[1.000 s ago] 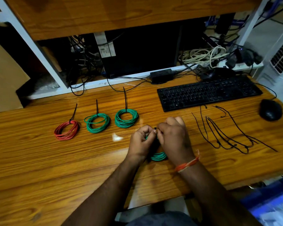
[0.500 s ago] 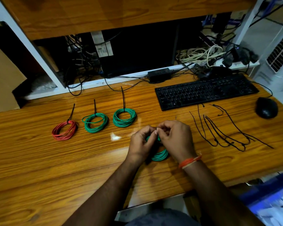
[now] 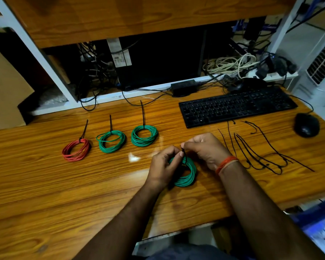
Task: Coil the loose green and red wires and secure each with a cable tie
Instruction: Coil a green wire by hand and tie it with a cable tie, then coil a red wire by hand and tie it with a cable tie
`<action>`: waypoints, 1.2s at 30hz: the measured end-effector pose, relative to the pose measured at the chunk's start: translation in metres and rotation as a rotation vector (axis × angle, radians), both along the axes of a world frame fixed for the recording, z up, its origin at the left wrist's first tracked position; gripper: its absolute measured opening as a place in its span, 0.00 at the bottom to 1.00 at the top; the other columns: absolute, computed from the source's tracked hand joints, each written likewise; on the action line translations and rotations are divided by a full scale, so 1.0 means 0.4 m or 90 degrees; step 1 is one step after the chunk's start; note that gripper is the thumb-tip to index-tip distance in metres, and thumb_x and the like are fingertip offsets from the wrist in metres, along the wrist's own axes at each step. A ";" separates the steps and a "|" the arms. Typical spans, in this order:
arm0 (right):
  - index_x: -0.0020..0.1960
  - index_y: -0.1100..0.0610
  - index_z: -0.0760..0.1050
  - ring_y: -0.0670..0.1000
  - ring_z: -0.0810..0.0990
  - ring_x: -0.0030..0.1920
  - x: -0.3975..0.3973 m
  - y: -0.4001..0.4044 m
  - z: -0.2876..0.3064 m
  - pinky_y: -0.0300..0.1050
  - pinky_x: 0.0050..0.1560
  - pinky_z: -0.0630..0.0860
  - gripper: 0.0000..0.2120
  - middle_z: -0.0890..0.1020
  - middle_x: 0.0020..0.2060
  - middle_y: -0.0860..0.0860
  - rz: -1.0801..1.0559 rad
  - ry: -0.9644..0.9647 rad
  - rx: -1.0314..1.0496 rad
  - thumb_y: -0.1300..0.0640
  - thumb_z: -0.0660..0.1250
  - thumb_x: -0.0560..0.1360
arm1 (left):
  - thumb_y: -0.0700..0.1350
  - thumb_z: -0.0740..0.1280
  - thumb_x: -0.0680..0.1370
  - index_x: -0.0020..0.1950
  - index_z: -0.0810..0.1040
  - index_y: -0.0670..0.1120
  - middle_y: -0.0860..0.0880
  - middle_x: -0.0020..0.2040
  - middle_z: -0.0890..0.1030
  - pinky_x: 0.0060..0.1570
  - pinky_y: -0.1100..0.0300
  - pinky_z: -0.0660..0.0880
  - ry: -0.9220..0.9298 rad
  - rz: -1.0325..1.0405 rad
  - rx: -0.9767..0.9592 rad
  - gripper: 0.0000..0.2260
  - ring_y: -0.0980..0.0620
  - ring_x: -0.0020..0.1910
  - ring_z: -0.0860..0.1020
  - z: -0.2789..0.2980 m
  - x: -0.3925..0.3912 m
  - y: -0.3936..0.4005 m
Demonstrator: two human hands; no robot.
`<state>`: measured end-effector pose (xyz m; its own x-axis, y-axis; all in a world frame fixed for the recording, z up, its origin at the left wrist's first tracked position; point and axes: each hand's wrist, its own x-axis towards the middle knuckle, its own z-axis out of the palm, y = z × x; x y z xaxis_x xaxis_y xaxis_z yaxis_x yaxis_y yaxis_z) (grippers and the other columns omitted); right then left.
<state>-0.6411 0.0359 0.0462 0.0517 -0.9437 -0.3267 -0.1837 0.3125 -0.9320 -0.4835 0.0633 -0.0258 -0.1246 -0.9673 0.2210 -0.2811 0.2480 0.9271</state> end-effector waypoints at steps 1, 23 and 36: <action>0.43 0.65 0.82 0.41 0.75 0.25 0.000 0.003 0.005 0.33 0.25 0.68 0.05 0.80 0.29 0.52 0.005 -0.005 0.007 0.64 0.73 0.76 | 0.45 0.67 0.81 0.44 0.78 0.47 0.57 0.38 0.77 0.40 0.60 0.71 -0.002 0.000 -0.001 0.07 0.60 0.39 0.75 0.000 0.000 -0.001; 0.47 0.56 0.71 0.47 0.78 0.34 0.072 0.034 -0.027 0.50 0.36 0.76 0.07 0.81 0.37 0.49 -0.110 0.100 -0.411 0.66 0.61 0.81 | 0.48 0.65 0.83 0.53 0.83 0.42 0.46 0.45 0.83 0.46 0.54 0.73 0.103 -0.041 0.066 0.11 0.53 0.46 0.78 0.021 0.004 0.032; 0.49 0.59 0.74 0.43 0.80 0.39 0.392 0.045 0.083 0.33 0.39 0.73 0.04 0.81 0.39 0.48 0.170 0.016 -0.560 0.67 0.65 0.80 | 0.51 0.64 0.83 0.52 0.83 0.46 0.52 0.42 0.82 0.44 0.57 0.74 0.075 0.170 0.076 0.11 0.55 0.44 0.79 0.139 0.343 0.176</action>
